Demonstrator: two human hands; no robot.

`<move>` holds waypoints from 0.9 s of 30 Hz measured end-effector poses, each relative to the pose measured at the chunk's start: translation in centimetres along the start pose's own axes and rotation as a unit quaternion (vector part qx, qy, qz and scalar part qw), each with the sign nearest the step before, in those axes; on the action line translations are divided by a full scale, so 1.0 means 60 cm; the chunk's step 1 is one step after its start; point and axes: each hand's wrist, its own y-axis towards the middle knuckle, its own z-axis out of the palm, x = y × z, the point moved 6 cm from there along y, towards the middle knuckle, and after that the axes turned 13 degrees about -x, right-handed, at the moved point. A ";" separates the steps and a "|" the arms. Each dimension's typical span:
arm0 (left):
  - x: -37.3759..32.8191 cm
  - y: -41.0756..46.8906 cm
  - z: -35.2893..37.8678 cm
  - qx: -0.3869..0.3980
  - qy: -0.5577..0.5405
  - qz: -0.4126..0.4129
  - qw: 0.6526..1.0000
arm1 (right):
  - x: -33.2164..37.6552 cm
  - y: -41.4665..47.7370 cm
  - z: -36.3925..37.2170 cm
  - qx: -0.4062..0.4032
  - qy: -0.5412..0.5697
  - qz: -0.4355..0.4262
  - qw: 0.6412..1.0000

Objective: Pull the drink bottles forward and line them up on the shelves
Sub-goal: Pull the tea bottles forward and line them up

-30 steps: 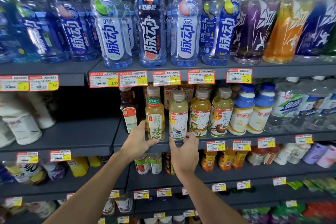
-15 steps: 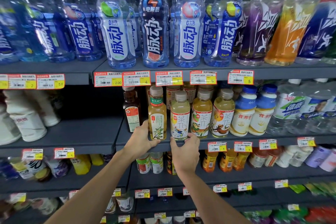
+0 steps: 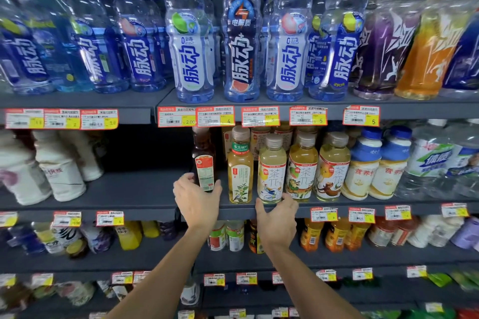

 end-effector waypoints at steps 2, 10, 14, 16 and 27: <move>-0.001 0.011 0.016 0.008 0.063 -0.046 0.997 | -0.001 0.003 0.002 0.008 -0.013 -0.002 1.000; 0.020 0.033 0.046 0.061 0.097 -0.002 0.993 | -0.004 0.006 0.004 0.012 -0.033 -0.010 0.999; 0.047 0.038 0.038 0.147 0.005 0.009 0.989 | -0.005 0.004 0.003 0.000 -0.028 -0.020 0.999; 0.056 0.036 0.032 0.188 -0.042 -0.018 0.981 | -0.006 0.003 0.003 -0.002 -0.032 -0.025 0.999; 0.025 0.014 0.020 0.160 0.010 -0.008 0.987 | -0.006 0.001 0.002 0.001 -0.061 -0.023 0.998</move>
